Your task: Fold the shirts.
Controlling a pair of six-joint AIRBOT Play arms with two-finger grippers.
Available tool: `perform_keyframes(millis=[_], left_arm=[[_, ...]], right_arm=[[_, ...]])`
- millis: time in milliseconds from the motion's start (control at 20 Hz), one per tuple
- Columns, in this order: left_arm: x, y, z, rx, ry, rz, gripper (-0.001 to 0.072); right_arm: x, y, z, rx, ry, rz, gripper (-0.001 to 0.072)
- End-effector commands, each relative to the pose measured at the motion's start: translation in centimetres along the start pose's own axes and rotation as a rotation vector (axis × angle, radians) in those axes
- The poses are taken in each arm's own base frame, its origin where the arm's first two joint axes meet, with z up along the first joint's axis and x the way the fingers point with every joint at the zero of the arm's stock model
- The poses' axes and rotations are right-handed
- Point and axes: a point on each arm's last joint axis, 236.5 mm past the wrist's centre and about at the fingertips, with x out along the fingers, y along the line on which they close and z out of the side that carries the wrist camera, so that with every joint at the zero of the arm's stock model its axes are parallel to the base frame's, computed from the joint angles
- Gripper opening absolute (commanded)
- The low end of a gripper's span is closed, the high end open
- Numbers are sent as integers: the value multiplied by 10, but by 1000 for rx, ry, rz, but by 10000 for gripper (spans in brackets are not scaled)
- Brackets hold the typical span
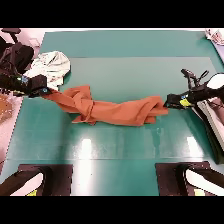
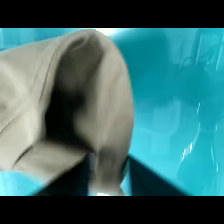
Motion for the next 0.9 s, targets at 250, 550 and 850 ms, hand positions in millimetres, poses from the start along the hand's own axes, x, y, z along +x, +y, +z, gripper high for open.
perform_keyframes(millis=[250,550,850], left_arm=[[32,13,-4,-48,-5,1,29],[50,19,-18,-75,38,-5,30],[52,20,-20,-78,44,-3,30]], right_arm=[[-58,29,11,-93,-216,33,508],[12,55,-72,-155,-112,115,508],[72,86,-92,-164,-108,205,508]])
